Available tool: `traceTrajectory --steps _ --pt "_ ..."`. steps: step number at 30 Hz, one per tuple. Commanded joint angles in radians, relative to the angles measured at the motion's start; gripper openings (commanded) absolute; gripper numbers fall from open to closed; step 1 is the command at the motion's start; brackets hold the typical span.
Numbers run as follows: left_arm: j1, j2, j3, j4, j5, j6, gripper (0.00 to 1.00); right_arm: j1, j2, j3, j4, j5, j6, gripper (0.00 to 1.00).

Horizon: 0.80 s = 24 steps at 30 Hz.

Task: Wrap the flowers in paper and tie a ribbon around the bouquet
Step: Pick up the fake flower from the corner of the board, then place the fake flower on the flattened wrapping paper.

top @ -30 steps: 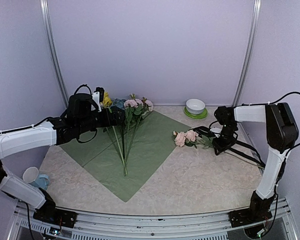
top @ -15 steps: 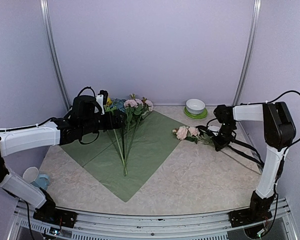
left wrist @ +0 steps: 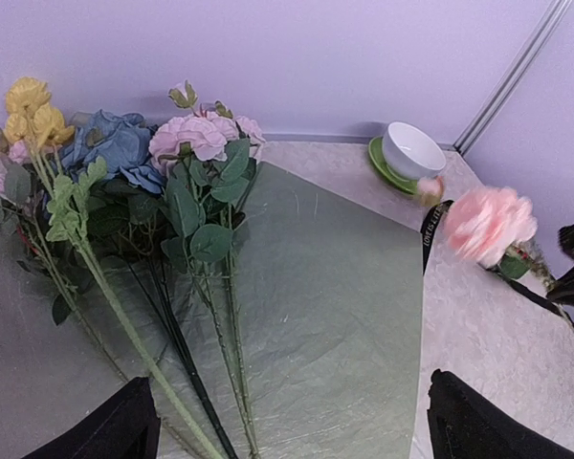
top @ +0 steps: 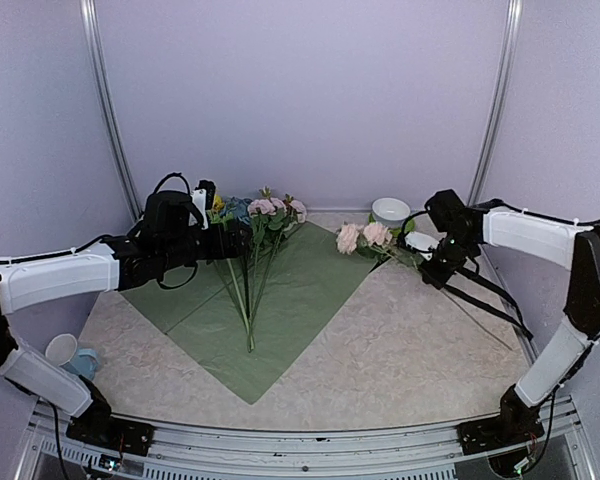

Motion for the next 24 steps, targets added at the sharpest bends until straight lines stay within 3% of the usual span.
traceTrajectory --steps 1,5,7,9,11,13,17,21,24 --pt "-0.007 -0.031 0.009 -0.014 -0.037 0.019 0.95 0.014 -0.195 0.072 0.021 -0.188 0.044 0.0" --pt "-0.003 -0.036 0.009 -0.019 -0.059 0.019 0.96 0.054 -0.32 0.081 0.202 -0.494 0.233 0.0" --pt "-0.001 -0.035 0.013 -0.03 -0.082 0.019 0.96 0.111 -0.357 0.039 0.41 -0.68 0.357 0.0" --pt "0.01 -0.031 0.012 -0.045 -0.104 0.008 0.96 0.185 -0.36 -0.041 0.722 -0.812 0.504 0.0" --pt "0.025 -0.026 0.008 -0.061 -0.109 -0.02 0.96 0.247 -0.308 -0.096 1.027 -0.85 0.682 0.0" --pt "0.038 -0.019 0.002 -0.083 -0.108 -0.042 0.96 0.282 -0.196 -0.074 1.201 -0.82 0.846 0.0" --pt "0.066 -0.011 -0.029 -0.099 -0.076 -0.08 0.96 0.332 0.098 0.128 1.246 -0.728 1.135 0.0" --pt "0.093 0.015 -0.05 -0.11 -0.03 -0.108 0.96 0.37 0.381 0.4 1.071 -0.646 1.235 0.0" --pt "0.099 0.036 -0.06 -0.108 -0.019 -0.111 0.96 0.379 0.52 0.506 1.075 -0.579 1.347 0.0"
